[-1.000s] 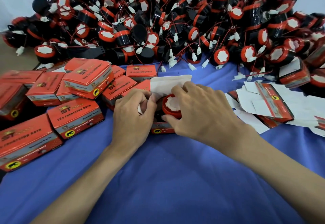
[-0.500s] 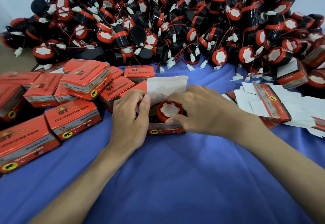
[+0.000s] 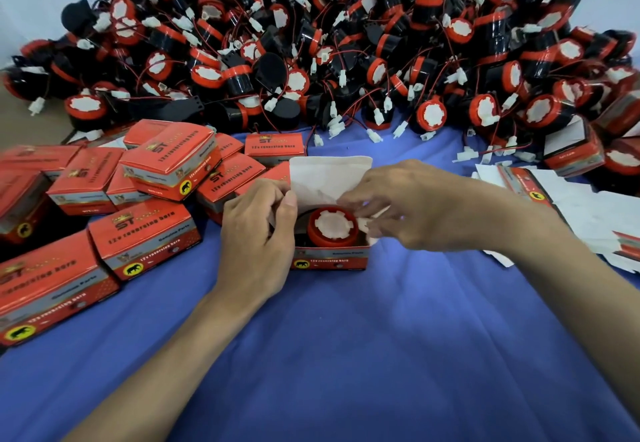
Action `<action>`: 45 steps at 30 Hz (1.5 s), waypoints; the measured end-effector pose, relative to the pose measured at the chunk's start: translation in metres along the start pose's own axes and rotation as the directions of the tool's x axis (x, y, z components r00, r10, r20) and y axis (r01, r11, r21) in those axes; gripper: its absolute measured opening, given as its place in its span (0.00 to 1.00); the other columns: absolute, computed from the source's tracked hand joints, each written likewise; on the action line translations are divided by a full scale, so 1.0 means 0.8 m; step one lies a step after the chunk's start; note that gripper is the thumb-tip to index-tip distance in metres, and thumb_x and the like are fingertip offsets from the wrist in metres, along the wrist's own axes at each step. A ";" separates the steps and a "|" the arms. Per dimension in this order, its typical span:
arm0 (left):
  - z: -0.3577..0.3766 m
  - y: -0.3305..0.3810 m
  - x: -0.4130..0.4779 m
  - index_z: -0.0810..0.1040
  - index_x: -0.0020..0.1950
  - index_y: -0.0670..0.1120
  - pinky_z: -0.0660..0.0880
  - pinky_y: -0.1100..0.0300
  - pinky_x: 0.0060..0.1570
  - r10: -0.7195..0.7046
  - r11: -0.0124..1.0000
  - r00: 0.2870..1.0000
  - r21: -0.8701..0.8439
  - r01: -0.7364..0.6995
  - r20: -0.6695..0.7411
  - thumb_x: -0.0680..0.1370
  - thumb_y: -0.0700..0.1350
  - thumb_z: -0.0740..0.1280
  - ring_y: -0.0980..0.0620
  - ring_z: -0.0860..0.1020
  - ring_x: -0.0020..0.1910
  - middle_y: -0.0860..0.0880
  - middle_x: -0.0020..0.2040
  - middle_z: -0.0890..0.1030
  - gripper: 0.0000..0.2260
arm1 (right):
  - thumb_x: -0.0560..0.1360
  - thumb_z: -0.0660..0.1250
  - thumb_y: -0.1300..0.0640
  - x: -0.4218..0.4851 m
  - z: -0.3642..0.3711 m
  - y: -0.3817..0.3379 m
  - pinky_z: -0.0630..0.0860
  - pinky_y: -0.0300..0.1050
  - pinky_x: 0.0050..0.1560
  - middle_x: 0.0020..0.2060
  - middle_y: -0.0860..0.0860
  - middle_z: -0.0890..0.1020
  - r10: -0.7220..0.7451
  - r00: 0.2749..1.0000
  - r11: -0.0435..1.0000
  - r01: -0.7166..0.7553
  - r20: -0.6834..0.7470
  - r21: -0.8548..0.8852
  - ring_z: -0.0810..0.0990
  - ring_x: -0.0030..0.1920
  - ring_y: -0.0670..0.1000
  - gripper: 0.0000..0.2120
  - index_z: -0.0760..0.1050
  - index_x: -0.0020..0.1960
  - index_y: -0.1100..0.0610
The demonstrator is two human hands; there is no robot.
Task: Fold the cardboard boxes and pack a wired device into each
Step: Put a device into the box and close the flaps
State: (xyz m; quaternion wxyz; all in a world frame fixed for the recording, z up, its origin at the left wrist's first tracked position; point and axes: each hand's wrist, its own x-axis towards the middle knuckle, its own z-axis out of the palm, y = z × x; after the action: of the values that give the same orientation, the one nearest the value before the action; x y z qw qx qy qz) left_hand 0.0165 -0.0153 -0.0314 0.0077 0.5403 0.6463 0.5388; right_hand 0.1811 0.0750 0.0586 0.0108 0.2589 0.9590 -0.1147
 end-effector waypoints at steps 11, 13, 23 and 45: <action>0.002 -0.001 0.001 0.61 0.37 0.57 0.69 0.48 0.42 0.036 0.999 0.999 0.034 -0.035 -0.022 0.80 0.45 0.58 0.53 0.70 0.36 0.54 0.35 0.72 0.13 | 0.69 0.67 0.38 -0.001 -0.007 0.009 0.70 0.46 0.58 0.50 0.35 0.74 0.035 0.999 0.997 -0.033 0.029 -0.075 0.69 0.56 0.42 0.16 0.83 0.50 0.46; 0.001 -0.001 0.000 0.61 0.36 0.57 0.69 0.48 0.43 0.030 0.999 0.999 0.042 -0.029 -0.024 0.79 0.46 0.58 0.52 0.71 0.36 0.54 0.34 0.72 0.13 | 0.71 0.65 0.39 -0.002 -0.007 0.008 0.71 0.48 0.58 0.51 0.36 0.76 0.023 0.998 0.999 -0.020 0.053 -0.049 0.69 0.54 0.42 0.16 0.84 0.49 0.47; -0.002 0.000 -0.002 0.60 0.36 0.55 0.68 0.52 0.54 0.029 0.997 1.000 0.073 -0.029 0.012 0.76 0.53 0.59 0.51 0.77 0.45 0.52 0.38 0.76 0.11 | 0.78 0.62 0.44 0.007 0.003 0.003 0.74 0.56 0.52 0.52 0.44 0.77 0.061 0.998 0.983 -0.061 -0.005 -0.173 0.68 0.56 0.50 0.14 0.83 0.49 0.50; 0.000 -0.004 -0.001 0.65 0.37 0.46 0.68 0.49 0.50 0.057 0.993 0.998 0.099 -0.059 0.024 0.77 0.46 0.61 0.53 0.73 0.38 0.53 0.35 0.73 0.10 | 0.75 0.69 0.52 0.008 -0.001 0.015 0.73 0.51 0.58 0.50 0.44 0.82 0.023 1.000 1.000 -0.023 -0.003 -0.020 0.75 0.53 0.48 0.06 0.84 0.48 0.49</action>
State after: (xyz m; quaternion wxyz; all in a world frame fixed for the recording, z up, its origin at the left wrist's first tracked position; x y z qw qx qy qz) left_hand 0.0146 -0.0154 -0.0343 -0.0282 0.5641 0.6564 0.5003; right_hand 0.1815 0.0887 0.0561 0.0133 0.2698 0.9571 -0.1047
